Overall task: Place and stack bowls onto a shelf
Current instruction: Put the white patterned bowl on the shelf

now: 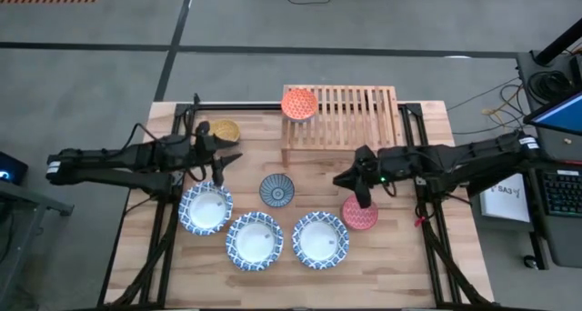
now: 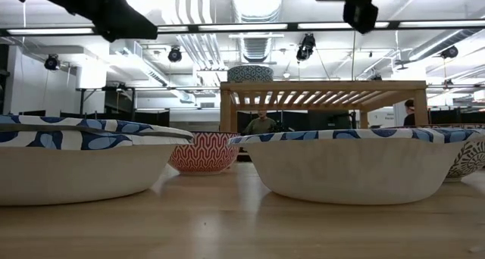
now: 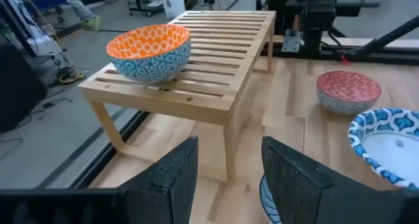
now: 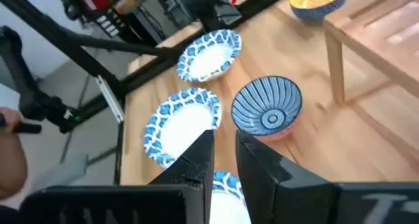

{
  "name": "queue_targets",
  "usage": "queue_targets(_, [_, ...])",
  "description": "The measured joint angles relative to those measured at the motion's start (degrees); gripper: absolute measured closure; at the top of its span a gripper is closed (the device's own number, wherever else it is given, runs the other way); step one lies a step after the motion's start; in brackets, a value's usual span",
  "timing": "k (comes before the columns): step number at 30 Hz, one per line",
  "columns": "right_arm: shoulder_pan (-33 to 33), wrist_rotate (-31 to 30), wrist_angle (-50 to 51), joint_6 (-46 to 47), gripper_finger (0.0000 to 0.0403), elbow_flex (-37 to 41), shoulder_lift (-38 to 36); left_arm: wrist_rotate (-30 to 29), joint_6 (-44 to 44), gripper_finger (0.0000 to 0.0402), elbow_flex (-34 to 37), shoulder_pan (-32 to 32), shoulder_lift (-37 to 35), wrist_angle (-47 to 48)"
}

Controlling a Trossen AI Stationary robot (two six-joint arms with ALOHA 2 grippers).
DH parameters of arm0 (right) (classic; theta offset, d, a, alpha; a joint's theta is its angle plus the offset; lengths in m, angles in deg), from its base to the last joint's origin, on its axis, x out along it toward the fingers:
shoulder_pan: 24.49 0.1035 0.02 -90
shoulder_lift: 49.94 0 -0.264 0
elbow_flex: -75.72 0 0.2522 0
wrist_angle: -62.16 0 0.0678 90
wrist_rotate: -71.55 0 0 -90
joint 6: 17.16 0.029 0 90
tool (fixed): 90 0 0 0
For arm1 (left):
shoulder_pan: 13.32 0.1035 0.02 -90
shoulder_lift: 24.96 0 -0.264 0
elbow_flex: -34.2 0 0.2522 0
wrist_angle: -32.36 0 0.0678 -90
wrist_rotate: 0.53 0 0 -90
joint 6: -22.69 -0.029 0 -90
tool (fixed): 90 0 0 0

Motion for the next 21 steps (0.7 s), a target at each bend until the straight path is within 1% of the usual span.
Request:
queue_targets(2, [0.0, 0.0, 3.3, 1.2, 0.0349, -3.3, 1.6, 0.0, -0.7, 0.0251, 0.1, 0.0, 0.0, -0.1])
queue_targets(6, [0.0, 0.2, 13.1, 3.0, 0.0349, -9.4, 5.4, 0.0, -1.1, 0.0251, 0.1, 0.0, 0.0, 0.0])
queue_targets(12, [0.0, 3.3, 28.2, 5.0, 0.0349, -17.2, 11.9, 0.0, -1.3, 0.0251, 0.3, 0.0, 0.5, 0.2])
queue_targets(16, [0.0, 9.8, 32.3, 4.1, 0.0349, -19.7, 16.2, 0.0, -1.3, 0.0251, 0.9, 0.0, 0.8, 0.1])
queue_targets(18, [0.0, 13.0, 32.1, 1.8, 0.0349, -20.2, 18.0, 0.0, -1.4, 0.0251, 1.5, 0.0, 1.1, 0.2])
queue_targets(21, [0.1, 14.7, 31.9, -1.3, 0.0349, -20.3, 20.9, 0.1, -2.7, 0.0251, 2.4, 0.0, 1.3, 0.3])
